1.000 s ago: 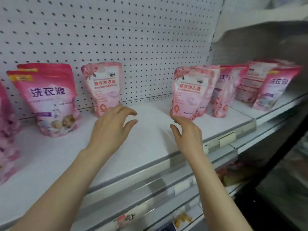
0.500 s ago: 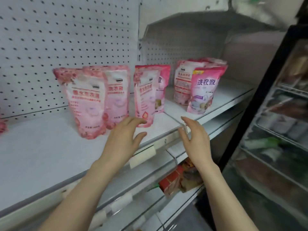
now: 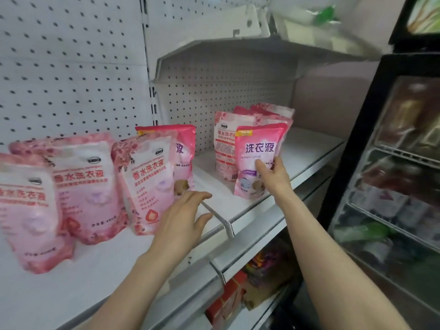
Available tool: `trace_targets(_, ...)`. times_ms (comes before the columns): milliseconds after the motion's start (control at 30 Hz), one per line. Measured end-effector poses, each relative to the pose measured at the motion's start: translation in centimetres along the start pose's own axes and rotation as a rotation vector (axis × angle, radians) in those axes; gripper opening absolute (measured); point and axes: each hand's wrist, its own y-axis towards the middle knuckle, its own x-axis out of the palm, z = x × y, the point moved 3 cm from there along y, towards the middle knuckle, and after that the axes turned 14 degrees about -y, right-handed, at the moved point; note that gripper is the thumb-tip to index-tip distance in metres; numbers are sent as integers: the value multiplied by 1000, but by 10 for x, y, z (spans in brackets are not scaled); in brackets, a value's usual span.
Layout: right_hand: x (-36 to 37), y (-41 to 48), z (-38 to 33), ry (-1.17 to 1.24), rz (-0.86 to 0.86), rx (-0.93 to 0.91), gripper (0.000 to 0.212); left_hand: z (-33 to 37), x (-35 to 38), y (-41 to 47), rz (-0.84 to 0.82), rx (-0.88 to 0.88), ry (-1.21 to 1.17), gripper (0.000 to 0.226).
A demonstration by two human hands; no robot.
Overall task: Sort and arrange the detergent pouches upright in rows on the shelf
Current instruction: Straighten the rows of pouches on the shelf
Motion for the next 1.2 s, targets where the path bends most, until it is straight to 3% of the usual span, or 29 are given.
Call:
trace_targets(233,36,-3,-11,23,-134,-167,41,-1,32,54,-49,-109,-65,75)
trace_targets(367,39,3,-7,3,-145,-295,31,6,57,81,20,-165,-220,66)
trace_targets(500,30,11,2,-39,-279,-405,32,-1,73,105,193,-327,-453,63)
trace_targets(633,12,33,11,-36,-376,-424,36,4,78,111,375,-342,-532,51)
trace_targets(800,10,54,13,267,-406,-330,44,37,64,80,623,-276,-665,29)
trace_targets(1000,69,26,-40,109,-547,-603,45,70,7,15,832,-284,-559,42)
trace_targets(1100,104,1,-72,132,-607,-583,62,71,-11,-20,945,-299,-512,41)
trace_targets(1200,133,-9,-87,121,-617,-514,63,70,-23,-49,1054,-315,-505,44)
